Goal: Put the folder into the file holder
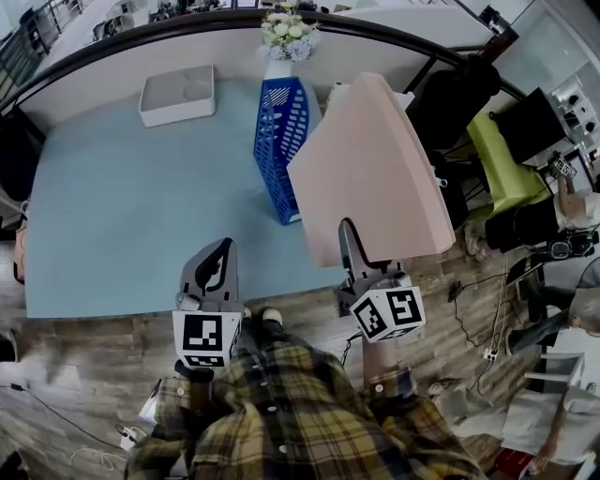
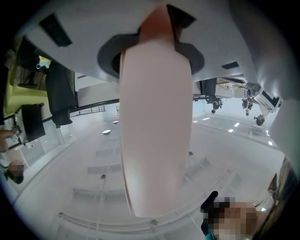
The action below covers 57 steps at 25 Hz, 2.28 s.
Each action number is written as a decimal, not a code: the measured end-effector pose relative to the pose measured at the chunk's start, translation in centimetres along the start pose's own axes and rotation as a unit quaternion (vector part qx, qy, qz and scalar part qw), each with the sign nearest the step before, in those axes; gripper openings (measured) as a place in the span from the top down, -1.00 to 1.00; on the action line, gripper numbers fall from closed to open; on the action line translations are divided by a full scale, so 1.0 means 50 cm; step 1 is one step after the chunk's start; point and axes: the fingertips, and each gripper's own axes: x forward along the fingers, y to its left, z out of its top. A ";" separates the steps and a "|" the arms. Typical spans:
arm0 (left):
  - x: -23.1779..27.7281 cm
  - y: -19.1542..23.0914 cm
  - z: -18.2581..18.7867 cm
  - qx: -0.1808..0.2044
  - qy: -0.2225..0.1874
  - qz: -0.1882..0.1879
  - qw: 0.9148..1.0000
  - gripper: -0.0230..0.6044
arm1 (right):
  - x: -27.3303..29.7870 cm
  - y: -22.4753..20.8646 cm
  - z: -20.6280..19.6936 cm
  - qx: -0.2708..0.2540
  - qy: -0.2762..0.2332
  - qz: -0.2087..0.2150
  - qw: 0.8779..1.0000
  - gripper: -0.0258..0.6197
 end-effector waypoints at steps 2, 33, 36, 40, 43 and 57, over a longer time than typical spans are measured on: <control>0.007 -0.003 0.002 0.000 0.000 -0.001 1.000 0.95 | 0.010 -0.005 -0.003 -0.002 0.001 0.002 1.000 0.44; 0.107 0.064 0.004 -0.004 0.009 0.006 1.000 0.95 | 0.206 -0.005 -0.003 -0.030 -0.010 0.028 0.999 0.43; 0.112 0.067 0.003 -0.005 0.011 0.005 1.000 0.95 | 0.221 -0.007 -0.005 -0.035 -0.013 0.027 0.999 0.44; 0.111 0.073 0.000 -0.004 0.014 0.008 1.000 0.95 | 0.237 -0.010 -0.009 -0.038 -0.018 0.022 0.999 0.44; 0.109 0.076 -0.004 -0.005 0.017 0.011 1.000 0.95 | 0.249 -0.011 -0.009 -0.042 -0.027 0.020 0.999 0.44; 0.097 0.094 -0.021 -0.011 0.025 0.028 0.999 0.95 | 0.286 -0.007 -0.058 -0.048 -0.034 0.029 0.998 0.44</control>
